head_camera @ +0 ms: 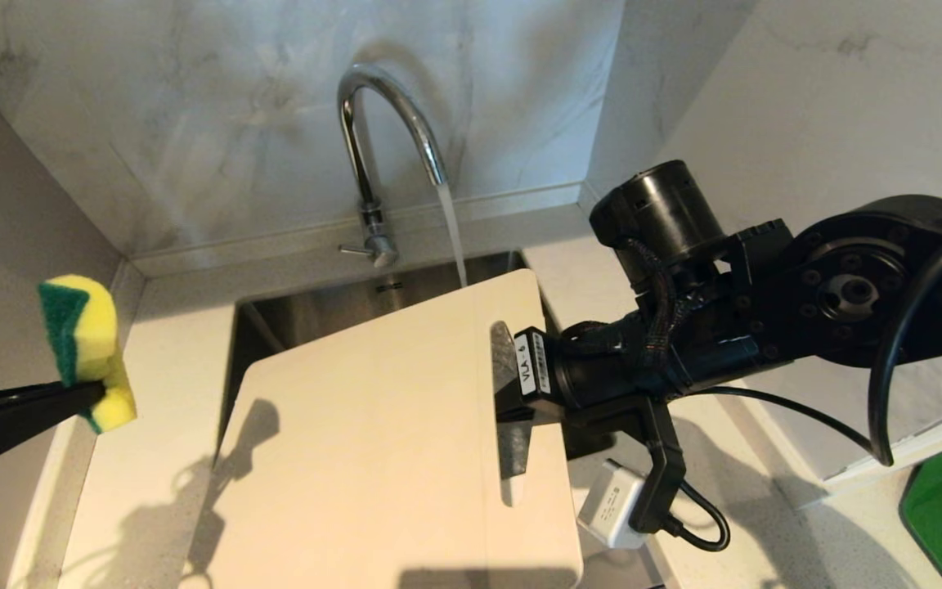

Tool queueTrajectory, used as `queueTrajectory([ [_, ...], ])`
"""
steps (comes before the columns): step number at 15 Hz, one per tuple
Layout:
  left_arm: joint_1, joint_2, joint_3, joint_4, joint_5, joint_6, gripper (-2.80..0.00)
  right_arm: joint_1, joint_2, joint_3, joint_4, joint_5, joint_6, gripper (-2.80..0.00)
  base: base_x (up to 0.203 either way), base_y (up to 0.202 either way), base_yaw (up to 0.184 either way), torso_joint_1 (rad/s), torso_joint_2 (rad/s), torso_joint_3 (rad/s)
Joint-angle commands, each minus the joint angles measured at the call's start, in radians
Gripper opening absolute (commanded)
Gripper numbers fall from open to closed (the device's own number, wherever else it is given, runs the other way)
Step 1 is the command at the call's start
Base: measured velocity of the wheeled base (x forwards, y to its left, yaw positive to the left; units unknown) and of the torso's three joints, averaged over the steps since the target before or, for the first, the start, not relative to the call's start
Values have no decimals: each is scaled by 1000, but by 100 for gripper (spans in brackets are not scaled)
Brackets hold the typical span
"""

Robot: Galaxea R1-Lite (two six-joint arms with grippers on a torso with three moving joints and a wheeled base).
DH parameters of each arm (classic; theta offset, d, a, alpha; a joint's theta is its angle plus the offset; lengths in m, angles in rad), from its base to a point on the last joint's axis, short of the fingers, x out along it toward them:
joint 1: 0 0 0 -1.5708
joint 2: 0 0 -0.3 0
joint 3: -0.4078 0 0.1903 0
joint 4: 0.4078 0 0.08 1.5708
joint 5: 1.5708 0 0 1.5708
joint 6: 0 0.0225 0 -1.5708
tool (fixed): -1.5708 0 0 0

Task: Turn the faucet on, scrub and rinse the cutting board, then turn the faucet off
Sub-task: Scrub the cutting board underwater

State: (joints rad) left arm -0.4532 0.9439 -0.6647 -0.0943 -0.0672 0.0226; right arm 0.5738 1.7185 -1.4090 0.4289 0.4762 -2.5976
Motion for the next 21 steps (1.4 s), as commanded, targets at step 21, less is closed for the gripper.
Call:
queueTrajectory([
  [21, -266, 667, -599, 315, 90, -258, -280, -6, 30, -19, 13, 1, -33, -280, 0, 0, 0, 0, 0, 0],
])
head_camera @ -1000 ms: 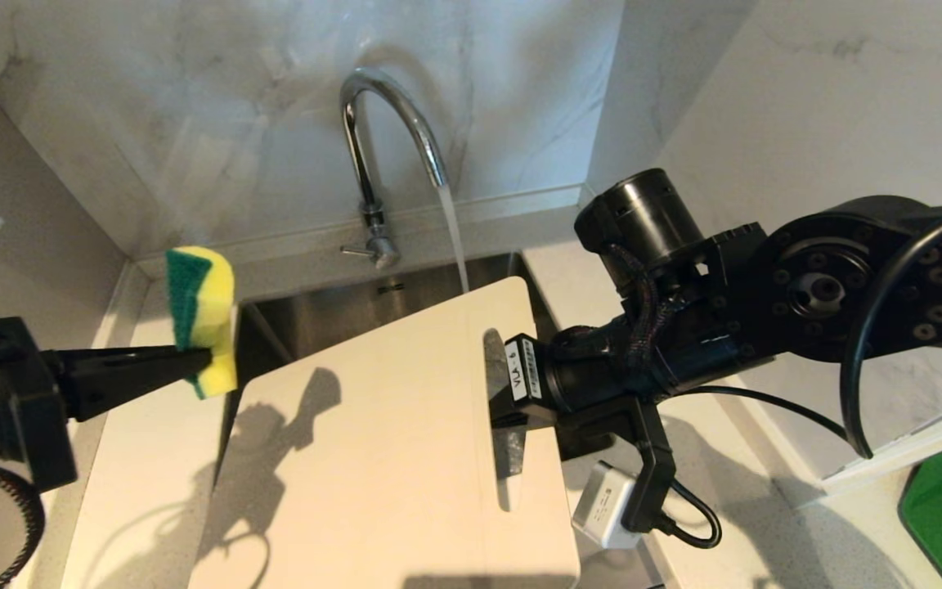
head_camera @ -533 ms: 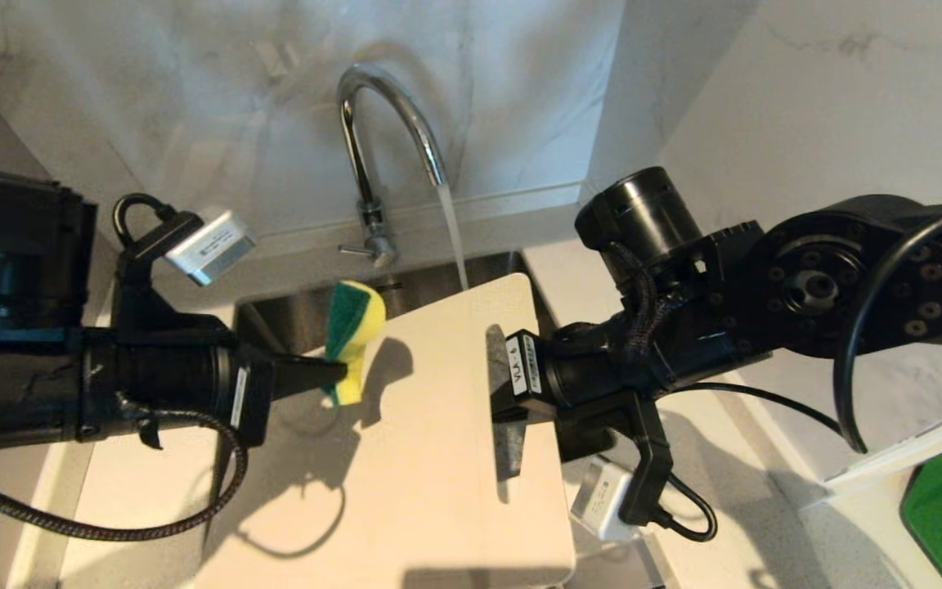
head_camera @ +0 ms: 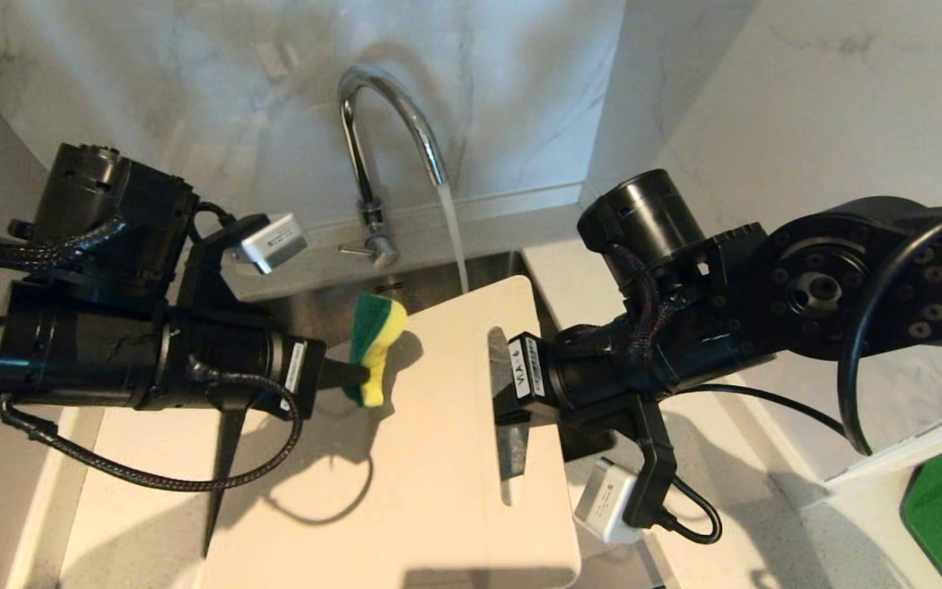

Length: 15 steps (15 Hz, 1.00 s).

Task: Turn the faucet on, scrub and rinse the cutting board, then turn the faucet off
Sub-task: Scrub the cutting board underwater

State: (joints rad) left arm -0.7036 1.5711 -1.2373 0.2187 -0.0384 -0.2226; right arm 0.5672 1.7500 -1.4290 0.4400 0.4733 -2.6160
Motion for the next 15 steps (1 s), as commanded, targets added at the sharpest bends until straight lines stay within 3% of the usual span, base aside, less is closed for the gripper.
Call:
queueTrajectory([
  [1, -30, 69, -51, 9, 133, -31, -280, 0, -3, 1, 2, 4, -15, -280, 0, 0, 0, 0, 0, 0],
  [3, -53, 112, -108, 85, 208, -73, -280, -4, -6, 7, 2, 4, -16, -280, 0, 0, 0, 0, 0, 0],
  [7, -29, 153, -179, 264, 234, -127, -280, -7, -18, 24, 0, 5, -16, -280, 0, 0, 0, 0, 0, 0],
  [12, 81, 169, -88, 273, 229, -126, -280, -7, -20, 27, 0, 7, -16, -280, 0, 0, 0, 0, 0, 0],
  [15, 183, 193, -19, 256, 222, -118, -280, -7, -20, 27, 0, 8, -16, -280, 0, 0, 0, 0, 0, 0],
])
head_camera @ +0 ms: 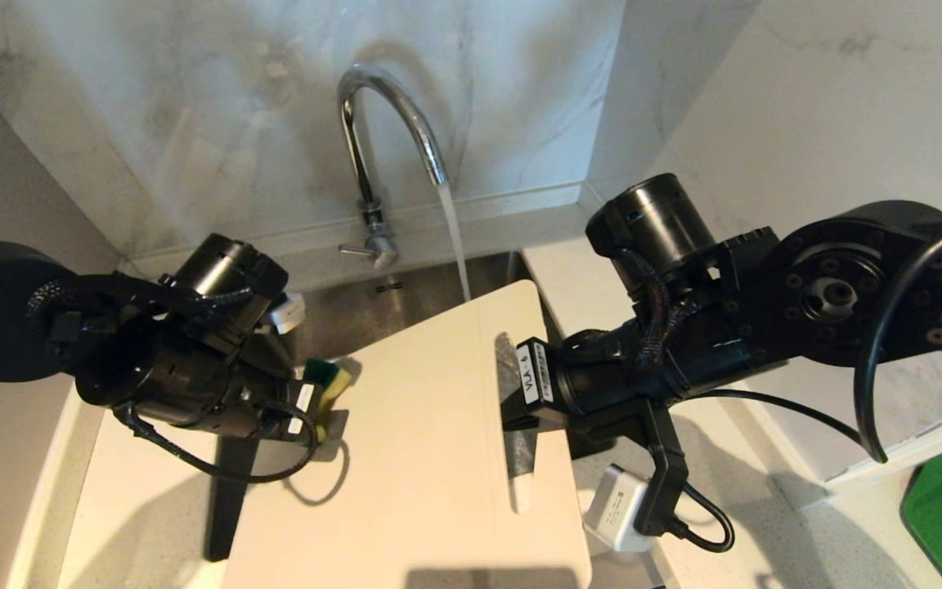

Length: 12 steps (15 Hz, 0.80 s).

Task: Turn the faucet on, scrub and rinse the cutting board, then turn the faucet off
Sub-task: Scrub the cutting board underwater

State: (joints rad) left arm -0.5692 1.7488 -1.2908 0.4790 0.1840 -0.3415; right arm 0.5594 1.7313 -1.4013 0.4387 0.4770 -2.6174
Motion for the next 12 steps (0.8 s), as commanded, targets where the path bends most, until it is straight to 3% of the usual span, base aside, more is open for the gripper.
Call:
queueTrajectory([
  [1, 80, 23, 65, -31, -2, 13, -280, 1, -1, 1, 2, 5, -15, -280, 0, 0, 0, 0, 0, 0],
  [7, 262, 0, 269, -199, -58, 129, -280, 1, -2, 7, 0, 8, -15, -280, 0, 0, 0, 0, 0, 0],
  [9, 306, -44, 272, -217, -64, 149, -280, 1, -1, 8, -2, 8, -13, -280, 0, 0, 0, 0, 0, 0],
  [12, 300, -140, 214, -237, -84, 149, -280, 1, -1, 10, -5, 8, -15, -280, 0, 0, 0, 0, 0, 0],
])
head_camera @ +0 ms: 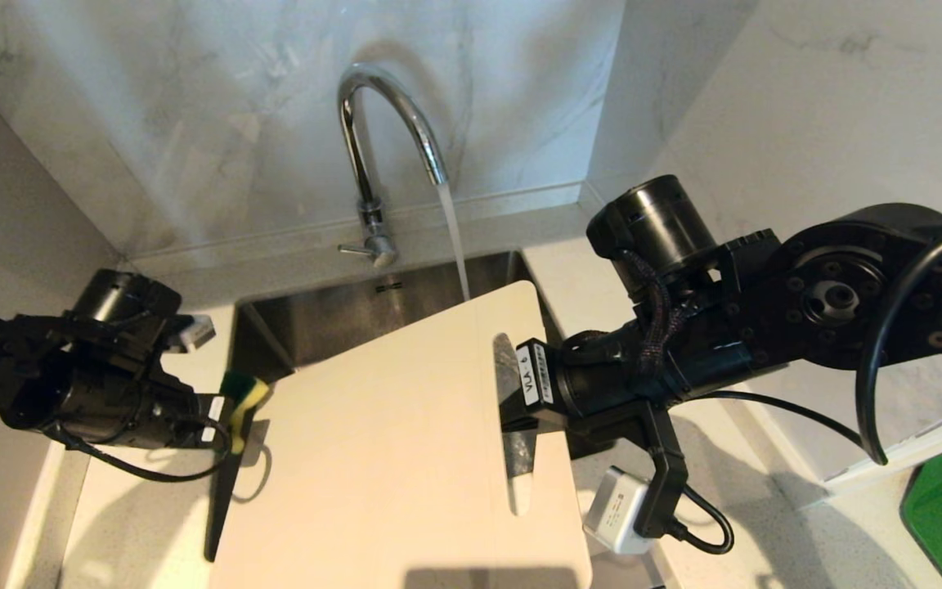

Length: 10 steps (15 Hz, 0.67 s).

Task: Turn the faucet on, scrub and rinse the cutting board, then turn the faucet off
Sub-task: Scrub the cutting board underwater

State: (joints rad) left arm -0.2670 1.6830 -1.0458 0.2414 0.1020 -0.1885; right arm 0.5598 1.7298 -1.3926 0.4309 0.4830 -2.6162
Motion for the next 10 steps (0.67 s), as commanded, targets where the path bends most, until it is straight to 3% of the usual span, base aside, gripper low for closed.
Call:
queueTrajectory([
  [1, -21, -102, -62, 5, -4, -10, -280, 0, 2, 1, 3, 2, -16, -280, 0, 0, 0, 0, 0, 0],
  [4, -151, -151, -161, 80, -2, -78, -280, 0, 1, 0, 3, 2, -15, -280, 0, 0, 0, 0, 0, 0],
  [7, -345, -134, -257, 205, 2, -160, -280, 0, 2, 1, -11, 2, -15, -280, 0, 0, 0, 0, 0, 0],
  [10, -412, 18, -350, 232, 5, -219, -280, 0, -13, 6, -11, 2, -13, -280, 0, 0, 0, 0, 0, 0],
])
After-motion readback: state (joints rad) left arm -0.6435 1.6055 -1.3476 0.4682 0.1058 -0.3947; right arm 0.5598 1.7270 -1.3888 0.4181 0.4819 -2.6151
